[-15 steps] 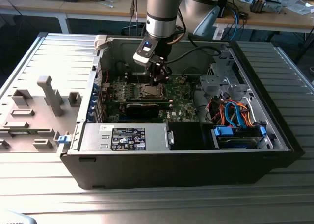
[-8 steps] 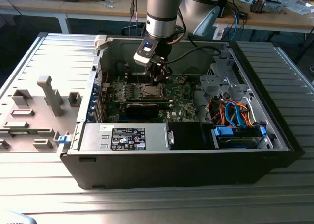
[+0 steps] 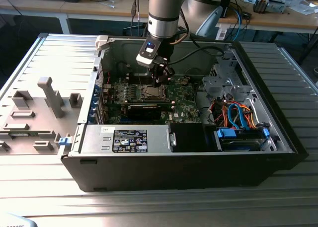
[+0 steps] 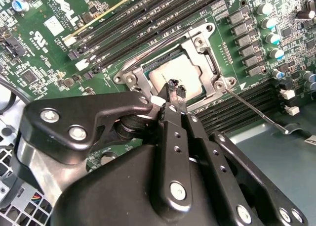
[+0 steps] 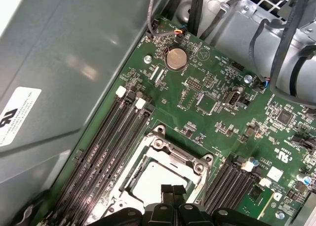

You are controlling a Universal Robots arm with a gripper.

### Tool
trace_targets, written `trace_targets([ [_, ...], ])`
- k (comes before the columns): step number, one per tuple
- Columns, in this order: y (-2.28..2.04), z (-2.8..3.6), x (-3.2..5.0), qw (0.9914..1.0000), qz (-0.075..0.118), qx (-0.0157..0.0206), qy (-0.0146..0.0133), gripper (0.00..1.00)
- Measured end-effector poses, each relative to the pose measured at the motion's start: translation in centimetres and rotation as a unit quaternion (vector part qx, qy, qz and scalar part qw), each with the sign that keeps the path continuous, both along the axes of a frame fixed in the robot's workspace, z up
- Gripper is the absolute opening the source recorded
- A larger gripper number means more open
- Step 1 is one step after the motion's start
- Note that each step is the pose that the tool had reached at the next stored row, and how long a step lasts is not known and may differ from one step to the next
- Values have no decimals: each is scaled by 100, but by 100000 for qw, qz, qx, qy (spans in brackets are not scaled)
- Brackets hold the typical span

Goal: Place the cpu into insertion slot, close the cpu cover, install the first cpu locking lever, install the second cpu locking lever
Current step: 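Install the first cpu locking lever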

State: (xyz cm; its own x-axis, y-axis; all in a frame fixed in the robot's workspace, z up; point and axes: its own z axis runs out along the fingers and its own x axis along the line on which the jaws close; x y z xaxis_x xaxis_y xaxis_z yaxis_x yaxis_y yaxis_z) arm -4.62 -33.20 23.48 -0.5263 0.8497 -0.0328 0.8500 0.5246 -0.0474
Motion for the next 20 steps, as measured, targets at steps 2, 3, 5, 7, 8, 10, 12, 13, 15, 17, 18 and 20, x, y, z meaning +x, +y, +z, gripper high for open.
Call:
trace_targets([
  [2, 0, 0, 0, 100000, 275, -3, 3, 11],
  [3, 0, 0, 0, 99999, 407, -2, 3, 11],
  [5, 0, 0, 0, 99997, 709, -2, 3, 11],
  [7, 0, 0, 0, 99995, 1040, -2, 3, 11],
  [8, 0, -1, 0, 99993, 1147, 0, 2, 11],
  [10, 0, -1, 0, 99989, 1490, -2, 3, 11],
  [12, 0, -1, 0, 99986, 1697, -3, 2, 11],
  [13, 0, -1, 0, 99983, 1817, 0, 1, 11],
  [15, 0, -1, 0, 99977, 2148, -1, 2, 11],
  [17, 0, -1, 0, 99968, 2516, 0, 1, 11],
  [18, 0, -1, 0, 99966, 2618, -1, 1, 11],
  [20, 0, -1, 0, 99958, 2900, -3, 1, 11],
])
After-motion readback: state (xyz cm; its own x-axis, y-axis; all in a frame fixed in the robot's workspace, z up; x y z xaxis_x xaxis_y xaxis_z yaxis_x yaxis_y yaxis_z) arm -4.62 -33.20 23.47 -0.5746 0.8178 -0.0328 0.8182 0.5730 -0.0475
